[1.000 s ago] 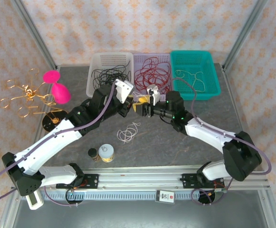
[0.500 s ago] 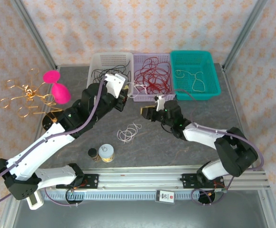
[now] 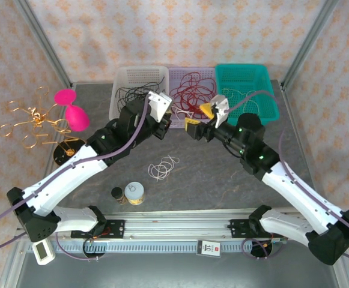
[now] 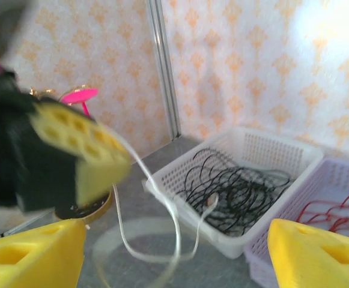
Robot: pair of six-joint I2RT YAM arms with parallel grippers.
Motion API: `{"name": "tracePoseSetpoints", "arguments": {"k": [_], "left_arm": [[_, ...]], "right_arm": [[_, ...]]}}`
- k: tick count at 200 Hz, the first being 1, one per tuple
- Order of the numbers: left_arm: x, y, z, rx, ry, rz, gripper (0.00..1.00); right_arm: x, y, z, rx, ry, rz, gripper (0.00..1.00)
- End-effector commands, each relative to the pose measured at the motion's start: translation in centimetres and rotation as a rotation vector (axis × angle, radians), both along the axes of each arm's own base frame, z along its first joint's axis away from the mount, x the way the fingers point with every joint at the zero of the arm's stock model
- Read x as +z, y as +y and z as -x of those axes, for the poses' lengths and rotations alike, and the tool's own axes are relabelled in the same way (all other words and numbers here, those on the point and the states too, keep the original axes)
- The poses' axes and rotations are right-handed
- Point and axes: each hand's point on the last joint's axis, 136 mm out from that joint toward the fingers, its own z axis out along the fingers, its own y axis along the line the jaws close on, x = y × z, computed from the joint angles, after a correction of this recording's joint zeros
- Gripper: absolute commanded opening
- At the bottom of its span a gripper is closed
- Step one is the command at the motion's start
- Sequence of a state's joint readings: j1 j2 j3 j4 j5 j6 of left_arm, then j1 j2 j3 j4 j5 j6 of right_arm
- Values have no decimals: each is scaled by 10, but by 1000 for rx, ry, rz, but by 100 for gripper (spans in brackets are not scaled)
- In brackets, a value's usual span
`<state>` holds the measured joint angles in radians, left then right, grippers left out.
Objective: Untangle the cables
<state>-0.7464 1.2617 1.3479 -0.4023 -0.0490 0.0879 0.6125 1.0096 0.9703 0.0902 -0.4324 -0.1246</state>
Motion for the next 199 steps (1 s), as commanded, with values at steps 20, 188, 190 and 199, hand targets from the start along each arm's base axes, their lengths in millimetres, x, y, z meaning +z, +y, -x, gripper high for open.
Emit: {"name": "tracePoseSetpoints", "arguments": {"k": [20,188,190,199], "left_arm": [[-6,-4,1,-22,8,-44,0],[28,10,3,9,-76,-48,0],[29,10,3,9,-78,-47,0],[34,10,4,6,-88,-43,0]], "right_arm": [[4,-15,-8,-95,49,76,73],[-119,-74,-88,-553,487,-49,20],[-121,-75,-88,-556,488,-48,20],[-131,-81,-91,-578,496,-42,20]]}}
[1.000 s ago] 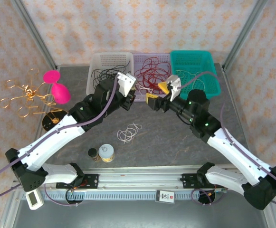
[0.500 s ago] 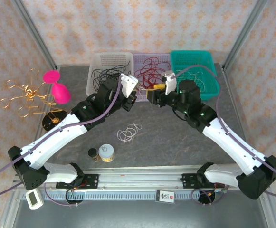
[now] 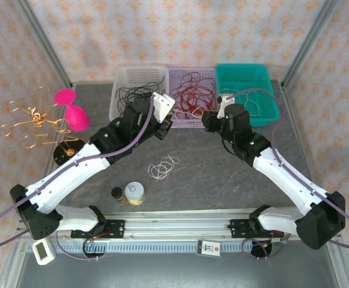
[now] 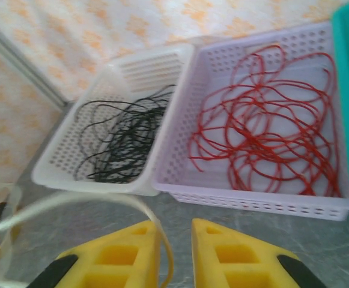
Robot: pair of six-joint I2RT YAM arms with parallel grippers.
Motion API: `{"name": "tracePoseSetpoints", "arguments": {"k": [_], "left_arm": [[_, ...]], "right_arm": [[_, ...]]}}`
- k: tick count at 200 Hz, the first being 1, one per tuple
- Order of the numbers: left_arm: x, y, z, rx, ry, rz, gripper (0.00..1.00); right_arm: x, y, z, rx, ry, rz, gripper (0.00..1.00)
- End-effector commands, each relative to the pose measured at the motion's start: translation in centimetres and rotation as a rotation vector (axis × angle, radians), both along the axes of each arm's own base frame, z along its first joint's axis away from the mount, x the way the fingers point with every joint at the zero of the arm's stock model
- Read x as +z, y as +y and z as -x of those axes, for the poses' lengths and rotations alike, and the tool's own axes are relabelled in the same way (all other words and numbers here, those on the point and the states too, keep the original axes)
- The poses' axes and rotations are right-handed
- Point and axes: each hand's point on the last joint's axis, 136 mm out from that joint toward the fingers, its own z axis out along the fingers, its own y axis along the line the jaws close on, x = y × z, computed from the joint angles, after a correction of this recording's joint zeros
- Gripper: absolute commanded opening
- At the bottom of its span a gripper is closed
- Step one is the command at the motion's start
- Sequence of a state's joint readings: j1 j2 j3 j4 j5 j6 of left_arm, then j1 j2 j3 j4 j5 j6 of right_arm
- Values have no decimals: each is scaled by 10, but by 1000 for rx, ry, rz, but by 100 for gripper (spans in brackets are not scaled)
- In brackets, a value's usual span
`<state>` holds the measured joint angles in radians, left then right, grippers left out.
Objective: Untangle the cables
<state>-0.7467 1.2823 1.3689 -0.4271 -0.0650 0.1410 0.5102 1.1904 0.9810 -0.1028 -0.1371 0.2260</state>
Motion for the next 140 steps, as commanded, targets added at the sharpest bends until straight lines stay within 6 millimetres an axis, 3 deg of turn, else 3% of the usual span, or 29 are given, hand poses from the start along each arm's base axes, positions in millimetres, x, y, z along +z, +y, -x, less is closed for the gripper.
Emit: {"name": "tracePoseSetpoints", "arguments": {"k": [1,47,84,119,132,140], "left_arm": [[38,10,7,10,-79,22,0],[60,15,10,11,-121,22,0],[73,20,13,13,-151,18,0],[76,19,10,11,-156,-8,0],[75,16,9,-1,-155,-16,0],[74,14,9,-10,-151,-19,0]], "right_arm": [[-24,-25,-14,-116,19,13,20],[-74,-54,-26,-219,95,47,25],[-102,-78,-30,-263,154,0,30],[-92,-101,-24,-318,127,26,34],[-78,-102,-21,-283,95,23,42],[-55,-91,-15,-198,30,10,48]]}}
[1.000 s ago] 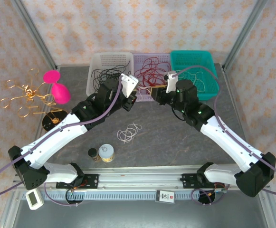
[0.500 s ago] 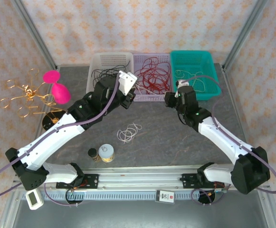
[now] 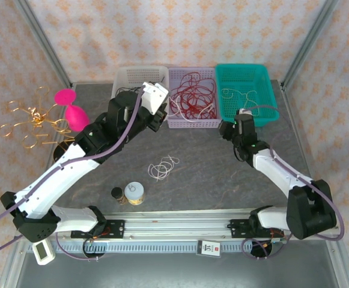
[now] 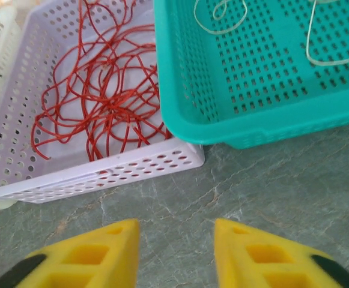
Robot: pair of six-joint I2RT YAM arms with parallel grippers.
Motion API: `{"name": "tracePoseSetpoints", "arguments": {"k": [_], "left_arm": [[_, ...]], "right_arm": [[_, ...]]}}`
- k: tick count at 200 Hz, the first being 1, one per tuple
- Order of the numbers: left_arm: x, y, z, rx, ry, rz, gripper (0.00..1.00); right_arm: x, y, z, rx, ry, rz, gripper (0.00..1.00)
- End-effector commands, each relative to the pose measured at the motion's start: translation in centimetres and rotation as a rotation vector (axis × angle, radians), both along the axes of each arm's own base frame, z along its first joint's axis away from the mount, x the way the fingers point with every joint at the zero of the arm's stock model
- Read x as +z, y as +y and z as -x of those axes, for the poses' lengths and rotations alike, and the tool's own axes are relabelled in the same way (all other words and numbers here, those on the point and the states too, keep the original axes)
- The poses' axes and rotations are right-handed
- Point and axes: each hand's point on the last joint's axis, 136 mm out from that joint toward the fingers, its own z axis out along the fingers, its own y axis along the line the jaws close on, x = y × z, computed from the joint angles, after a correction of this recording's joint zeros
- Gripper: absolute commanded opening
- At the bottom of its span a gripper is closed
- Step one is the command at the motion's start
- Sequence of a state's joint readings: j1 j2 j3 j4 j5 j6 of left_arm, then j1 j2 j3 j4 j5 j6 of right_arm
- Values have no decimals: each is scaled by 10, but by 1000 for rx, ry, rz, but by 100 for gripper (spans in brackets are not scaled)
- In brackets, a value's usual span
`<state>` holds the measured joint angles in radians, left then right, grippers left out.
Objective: Untangle the cables
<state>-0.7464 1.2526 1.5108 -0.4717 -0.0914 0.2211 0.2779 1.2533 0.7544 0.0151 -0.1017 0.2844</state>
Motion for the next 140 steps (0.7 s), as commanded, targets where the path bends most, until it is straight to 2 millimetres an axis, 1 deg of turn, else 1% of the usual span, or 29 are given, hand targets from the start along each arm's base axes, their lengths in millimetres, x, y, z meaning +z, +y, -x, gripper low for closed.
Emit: {"name": "tracePoseSetpoints", "arguments": {"k": [1,15,29,54,65,74,87,97,107,120,124,127,140], "left_arm": [[8,0,1,-6,-17,-31,0],[2,-6,0,-29,1,-45,0],[-6,-11,-2,-46,20,-62,0],[-22,-22,-3,-92,60,-100,0],[-31,-29,-2,-130,84,-117,0],[-37,-34,1,-161,100,-130,0],[-46,-39,2,-191,120,-149,0],[-51,-42,4,-202,130,-164,0],[-54,-43,4,-208,134,-167,0],[-54,-45,5,-217,135,-163,0],[-55,-45,6,-219,137,-163,0],[-55,-46,6,-221,138,-163,0],[-53,-46,7,-226,135,-158,0]], "right_arm": [[51,6,9,103,-148,-9,49],[88,41,27,339,-266,-51,58],[123,67,47,511,-366,-50,66],[169,102,80,726,-509,6,70],[182,118,92,822,-558,17,71],[189,128,96,879,-583,18,71],[198,136,95,922,-607,20,70],[200,143,94,965,-619,20,70],[196,152,93,1025,-611,8,69],[191,165,96,1118,-584,-19,65],[194,167,99,1142,-587,-28,63],[187,171,97,1161,-567,-36,62],[179,179,96,1211,-540,-49,58]]}}
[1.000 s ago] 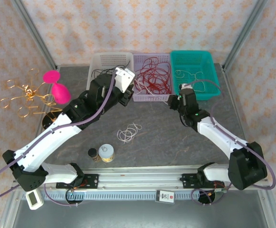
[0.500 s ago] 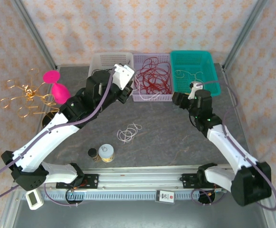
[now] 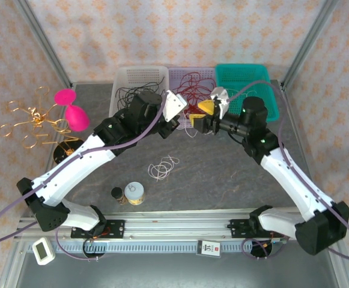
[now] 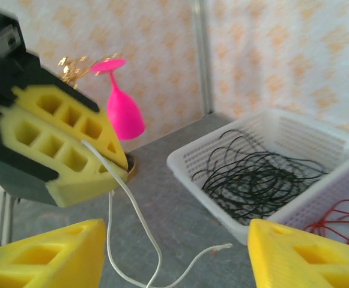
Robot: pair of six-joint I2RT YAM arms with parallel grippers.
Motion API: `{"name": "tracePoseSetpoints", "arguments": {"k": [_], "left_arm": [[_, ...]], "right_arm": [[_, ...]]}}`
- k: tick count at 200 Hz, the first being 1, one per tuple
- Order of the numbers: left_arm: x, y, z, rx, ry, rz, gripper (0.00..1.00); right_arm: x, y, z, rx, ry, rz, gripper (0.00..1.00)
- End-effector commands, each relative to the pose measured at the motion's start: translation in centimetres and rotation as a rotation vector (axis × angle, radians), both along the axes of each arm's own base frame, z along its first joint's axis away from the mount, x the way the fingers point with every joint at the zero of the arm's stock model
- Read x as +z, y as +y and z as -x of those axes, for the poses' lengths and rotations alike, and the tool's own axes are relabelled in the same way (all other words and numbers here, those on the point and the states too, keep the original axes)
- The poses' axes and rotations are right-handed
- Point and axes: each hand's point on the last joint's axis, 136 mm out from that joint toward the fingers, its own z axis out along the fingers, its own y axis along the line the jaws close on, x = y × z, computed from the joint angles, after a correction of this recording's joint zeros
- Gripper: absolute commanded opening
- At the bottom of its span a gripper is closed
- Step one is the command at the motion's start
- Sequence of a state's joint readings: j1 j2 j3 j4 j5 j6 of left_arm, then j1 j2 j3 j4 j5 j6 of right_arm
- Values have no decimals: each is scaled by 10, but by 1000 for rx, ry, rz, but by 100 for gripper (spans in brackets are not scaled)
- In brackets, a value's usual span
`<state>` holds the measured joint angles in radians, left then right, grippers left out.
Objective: Untangle the cables
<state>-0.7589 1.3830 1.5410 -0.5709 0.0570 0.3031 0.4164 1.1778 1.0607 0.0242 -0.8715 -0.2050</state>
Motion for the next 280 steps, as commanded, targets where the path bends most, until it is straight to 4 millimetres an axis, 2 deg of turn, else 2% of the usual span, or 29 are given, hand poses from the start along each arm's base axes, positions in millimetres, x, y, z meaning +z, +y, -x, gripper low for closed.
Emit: {"name": "tracePoseSetpoints", "arguments": {"k": [1,25,53,68,88,102,109,122,139,161,169,185,197,234,247,262,268,280], "left_arm": [[7,-3,9,-46,-6,5,0],[6,-5,10,-53,-1,8,0],[4,-7,8,-53,5,-3,0],[2,-8,7,-58,8,-2,0],[1,-10,7,-61,8,-1,0],[-2,-10,4,-44,8,-3,0],[-3,-9,1,-26,7,2,7],[-4,-6,-4,13,-3,27,29],[-5,-3,-4,46,-20,79,50],[-8,10,0,110,-47,175,60],[-13,15,2,131,-42,206,61],[-32,20,9,153,7,234,62],[-51,27,11,198,58,242,62],[-105,58,16,406,186,277,61],[-123,71,17,491,221,270,62],[-144,80,19,552,275,267,61],[-153,84,20,578,294,268,61],[-172,93,21,625,327,263,61]], "right_arm": [[-5,21,17,193,2,18,58],[-13,27,12,223,15,21,56],[-11,31,12,253,18,15,50],[-13,29,1,195,14,30,36],[-11,21,-21,61,5,35,0],[-8,12,-40,-63,4,30,0],[-6,4,-51,-142,7,26,0],[-1,-12,-70,-282,13,7,0],[6,-45,-99,-491,25,-16,0],[15,-102,-136,-749,69,-57,0],[12,-126,-150,-840,98,-65,0],[-5,-171,-176,-1009,150,-31,0],[-34,-197,-197,-1099,204,29,0],[-124,-248,-252,-1207,345,176,0],[-148,-264,-267,-1247,376,207,0],[-166,-282,-282,-1281,408,223,0],[-172,-286,-287,-1287,422,230,5],[-172,-290,-294,-1292,439,248,23]]}}
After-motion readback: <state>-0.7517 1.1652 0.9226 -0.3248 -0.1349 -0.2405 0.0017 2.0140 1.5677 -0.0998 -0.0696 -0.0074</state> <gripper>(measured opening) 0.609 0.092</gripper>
